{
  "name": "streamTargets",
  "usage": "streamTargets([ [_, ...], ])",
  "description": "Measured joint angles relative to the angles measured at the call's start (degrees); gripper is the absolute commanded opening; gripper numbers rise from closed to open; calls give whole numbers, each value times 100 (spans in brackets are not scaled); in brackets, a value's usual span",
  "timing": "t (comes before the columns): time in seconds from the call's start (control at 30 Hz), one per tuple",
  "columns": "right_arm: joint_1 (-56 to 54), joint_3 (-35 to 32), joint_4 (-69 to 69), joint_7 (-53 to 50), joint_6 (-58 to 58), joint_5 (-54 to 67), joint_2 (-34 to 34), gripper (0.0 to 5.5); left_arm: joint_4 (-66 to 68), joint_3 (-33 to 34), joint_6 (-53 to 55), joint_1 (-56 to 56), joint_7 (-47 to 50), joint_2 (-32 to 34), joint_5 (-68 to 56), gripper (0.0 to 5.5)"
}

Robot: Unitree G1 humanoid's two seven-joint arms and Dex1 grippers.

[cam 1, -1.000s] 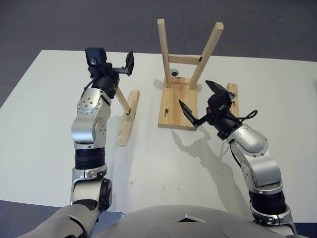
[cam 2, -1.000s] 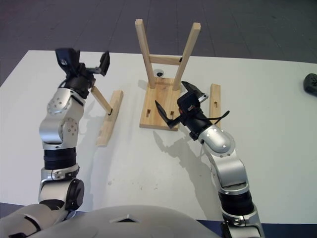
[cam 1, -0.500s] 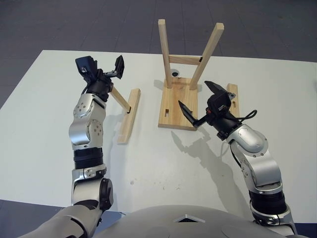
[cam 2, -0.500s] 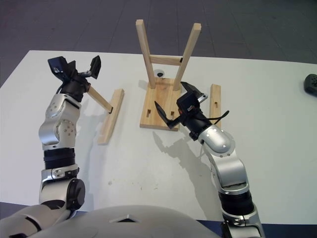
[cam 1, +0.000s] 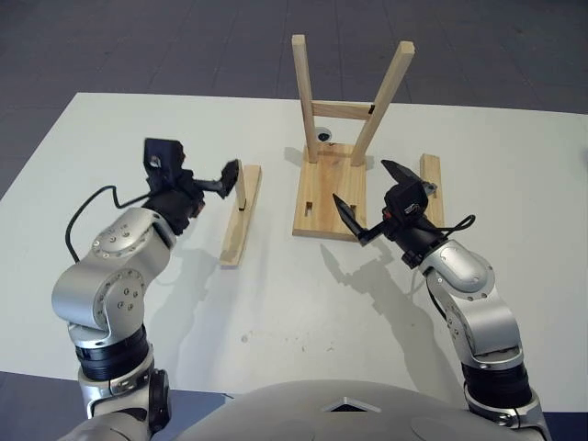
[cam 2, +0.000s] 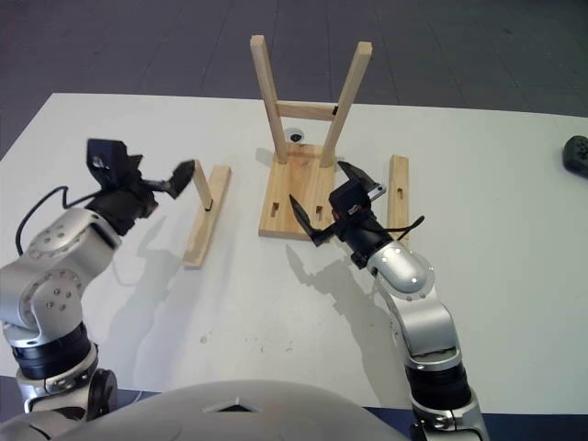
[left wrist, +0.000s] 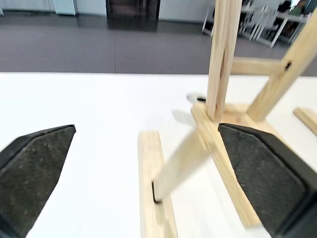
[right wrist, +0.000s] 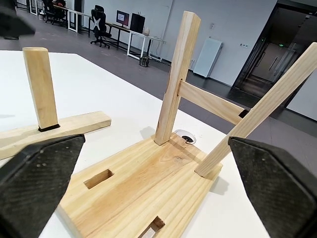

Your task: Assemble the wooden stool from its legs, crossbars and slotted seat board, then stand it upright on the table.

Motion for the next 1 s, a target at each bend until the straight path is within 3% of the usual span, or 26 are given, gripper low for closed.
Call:
streamTargets([
  [0.17, 51, -5, -12, -31, 3, -12, -1, 540, 354, -488, 183, 420, 111, -144, 302, 536],
  [0.33, 22, -11, -10, -26, 5, -13, -6, 540, 1327, -913, -35, 679, -45, -248, 707, 451],
  [0.8, -51, 0, -5, -28, 6, -18, -2, 540, 1626, -1373, -487, 588, -869, 507, 1295, 206],
  [1.0, -113, -35, -2, -22, 68, 69, 17, 540, 1684, -1500, -952, 654, -1257, 629, 1402, 205],
])
